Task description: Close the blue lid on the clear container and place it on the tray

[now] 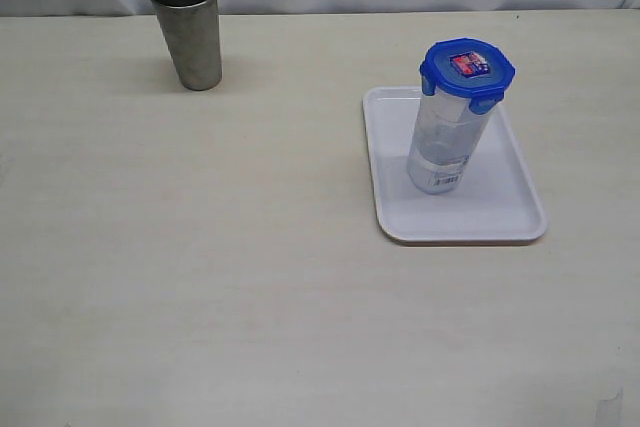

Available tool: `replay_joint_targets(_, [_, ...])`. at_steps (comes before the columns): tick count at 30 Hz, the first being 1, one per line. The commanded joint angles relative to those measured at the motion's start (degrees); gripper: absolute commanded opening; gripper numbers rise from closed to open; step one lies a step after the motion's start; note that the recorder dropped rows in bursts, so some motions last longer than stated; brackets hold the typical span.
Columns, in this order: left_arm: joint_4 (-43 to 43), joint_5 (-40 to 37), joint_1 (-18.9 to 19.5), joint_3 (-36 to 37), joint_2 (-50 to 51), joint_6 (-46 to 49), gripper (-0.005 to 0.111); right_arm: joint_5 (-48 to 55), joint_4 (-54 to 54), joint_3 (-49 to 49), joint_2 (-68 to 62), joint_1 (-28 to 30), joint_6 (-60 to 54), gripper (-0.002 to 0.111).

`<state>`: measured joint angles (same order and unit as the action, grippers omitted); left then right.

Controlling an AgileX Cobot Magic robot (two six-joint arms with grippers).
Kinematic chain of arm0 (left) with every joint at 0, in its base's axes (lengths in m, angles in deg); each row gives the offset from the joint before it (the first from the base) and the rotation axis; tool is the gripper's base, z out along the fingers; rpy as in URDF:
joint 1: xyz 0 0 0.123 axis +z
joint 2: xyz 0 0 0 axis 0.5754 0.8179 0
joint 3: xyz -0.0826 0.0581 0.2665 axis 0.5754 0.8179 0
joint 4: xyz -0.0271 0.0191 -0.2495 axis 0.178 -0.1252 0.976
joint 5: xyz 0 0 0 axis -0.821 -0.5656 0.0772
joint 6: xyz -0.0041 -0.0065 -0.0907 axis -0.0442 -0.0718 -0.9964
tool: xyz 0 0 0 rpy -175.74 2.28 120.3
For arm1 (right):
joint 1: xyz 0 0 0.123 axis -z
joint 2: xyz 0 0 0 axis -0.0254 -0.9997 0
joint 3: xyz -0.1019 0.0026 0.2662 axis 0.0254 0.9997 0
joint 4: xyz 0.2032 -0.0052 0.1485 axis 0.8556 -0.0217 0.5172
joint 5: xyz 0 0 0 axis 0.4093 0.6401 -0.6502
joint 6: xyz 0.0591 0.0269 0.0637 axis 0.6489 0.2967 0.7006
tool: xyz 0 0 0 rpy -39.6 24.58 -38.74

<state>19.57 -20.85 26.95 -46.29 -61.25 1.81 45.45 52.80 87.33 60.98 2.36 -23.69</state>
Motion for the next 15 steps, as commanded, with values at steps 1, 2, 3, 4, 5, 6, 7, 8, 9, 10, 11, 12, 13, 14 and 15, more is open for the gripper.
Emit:
replay_joint_targets(1, [0.8, -0.8, 0.3, 0.2, -0.2, -0.5, 0.105, -0.1, 0.5, 0.1, 0.3, 0.3, -0.1, 0.004])
replay_joint_targets(2, [0.8, -0.8, 0.3, 0.2, -0.2, -0.5, 0.105, -0.1, 0.5, 0.1, 0.3, 0.3, -0.1, 0.004])
replay_joint_targets(3, [0.8, -0.8, 0.3, 0.2, -0.2, -0.5, 0.105, -0.1, 0.5, 0.1, 0.3, 0.3, -0.1, 0.004])
replay_joint_targets(4, [1.2, -1.1, 0.3, 0.2, -0.2, -0.5, 0.105, -0.1, 0.5, 0.1, 0.3, 0.3, -0.1, 0.004])
replay_joint_targets(5, [1.2, -1.3, 0.3, 0.2, -0.2, -0.5, 0.105, -0.1, 0.5, 0.1, 0.3, 0.3, -0.1, 0.004])
replay_joint_targets(6, [1.9, -1.7, 0.3, 0.2, -0.2, -0.5, 0.105, -0.1, 0.5, 0.1, 0.3, 0.3, -0.1, 0.004])
replay_joint_targets(7, [1.9, -2.5, 0.3, 0.2, -0.2, -0.5, 0.105, -0.1, 0.5, 0.1, 0.3, 0.3, -0.1, 0.004])
replay_joint_targets(8, [1.9, -3.5, 0.3, 0.2, -0.2, -0.5, 0.105, -0.1, 0.5, 0.1, 0.3, 0.3, -0.1, 0.004])
replay_joint_targets(9, [1.9, -4.5, 0.3, 0.2, -0.2, -0.5, 0.105, -0.1, 0.5, 0.1, 0.3, 0.3, -0.1, 0.004])
replay_joint_targets(10, [1.9, -5.2, 0.3, 0.2, -0.2, -0.5, 0.105, -0.1, 0.5, 0.1, 0.3, 0.3, -0.1, 0.004])
replay_joint_targets(11, [1.6, -5.6, 0.3, 0.2, -0.2, -0.5, 0.105, -0.1, 0.5, 0.1, 0.3, 0.3, -0.1, 0.004])
replay_joint_targets(12, [1.2, -6.0, 0.3, 0.2, -0.2, -0.5, 0.105, -0.1, 0.5, 0.1, 0.3, 0.3, -0.1, 0.004])
replay_joint_targets(13, [1.2, -6.2, 0.3, 0.2, -0.2, -0.5, 0.105, -0.1, 0.5, 0.1, 0.3, 0.3, -0.1, 0.004])
replay_joint_targets(14, [0.8, -6.2, 0.3, 0.2, -0.2, -0.5, 0.105, -0.1, 0.5, 0.1, 0.3, 0.3, -0.1, 0.004])
replay_joint_targets(15, [0.8, -6.2, 0.3, 0.2, -0.2, -0.5, 0.105, -0.1, 0.5, 0.1, 0.3, 0.3, -0.1, 0.004])
